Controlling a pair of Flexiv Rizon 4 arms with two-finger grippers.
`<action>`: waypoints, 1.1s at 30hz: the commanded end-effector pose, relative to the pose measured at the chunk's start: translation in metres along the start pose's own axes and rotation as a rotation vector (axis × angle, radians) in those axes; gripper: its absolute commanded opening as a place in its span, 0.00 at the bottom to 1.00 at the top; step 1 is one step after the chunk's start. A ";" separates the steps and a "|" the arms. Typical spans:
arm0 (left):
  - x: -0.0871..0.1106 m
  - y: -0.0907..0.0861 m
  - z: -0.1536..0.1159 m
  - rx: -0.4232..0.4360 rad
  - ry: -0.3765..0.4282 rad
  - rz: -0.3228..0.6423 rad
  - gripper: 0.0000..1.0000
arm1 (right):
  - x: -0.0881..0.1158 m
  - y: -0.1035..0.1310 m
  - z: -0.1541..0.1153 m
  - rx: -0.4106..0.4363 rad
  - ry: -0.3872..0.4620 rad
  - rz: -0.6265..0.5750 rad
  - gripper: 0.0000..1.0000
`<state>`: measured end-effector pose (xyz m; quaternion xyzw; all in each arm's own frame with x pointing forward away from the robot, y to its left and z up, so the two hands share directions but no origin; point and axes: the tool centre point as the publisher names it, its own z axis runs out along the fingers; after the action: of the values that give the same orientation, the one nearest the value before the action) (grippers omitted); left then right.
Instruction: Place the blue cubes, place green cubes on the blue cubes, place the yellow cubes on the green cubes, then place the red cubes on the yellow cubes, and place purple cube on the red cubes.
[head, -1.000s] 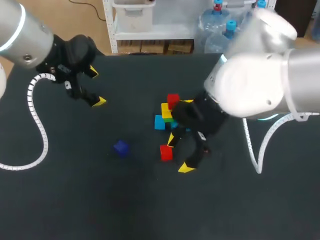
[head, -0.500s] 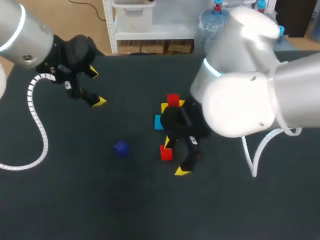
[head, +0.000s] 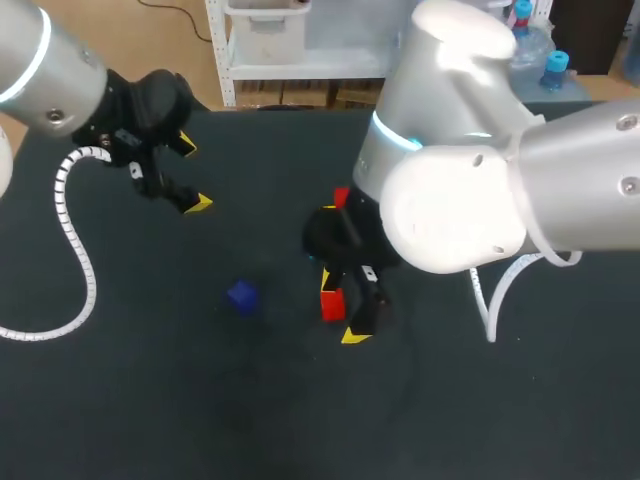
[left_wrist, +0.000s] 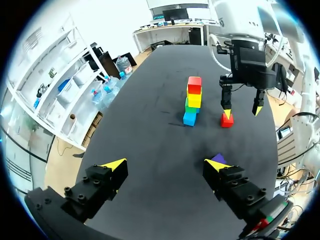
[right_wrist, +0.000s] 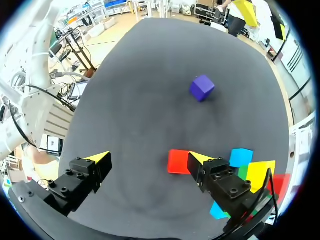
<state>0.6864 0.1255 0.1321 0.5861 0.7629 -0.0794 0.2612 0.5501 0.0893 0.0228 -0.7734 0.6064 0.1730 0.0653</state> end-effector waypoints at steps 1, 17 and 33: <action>0.001 0.001 0.000 0.003 -0.004 0.003 1.00 | -0.001 -0.002 -0.003 0.002 0.008 -0.001 1.00; 0.001 0.001 0.000 0.003 -0.004 0.003 1.00 | 0.007 -0.013 0.010 -0.030 0.013 0.003 1.00; 0.001 0.001 0.000 0.003 -0.004 0.003 1.00 | 0.005 -0.010 0.003 -0.016 0.048 0.003 1.00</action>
<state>0.6864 0.1255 0.1321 0.5861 0.7629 -0.0794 0.2612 0.5629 0.0881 0.0164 -0.7770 0.6068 0.1622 0.0424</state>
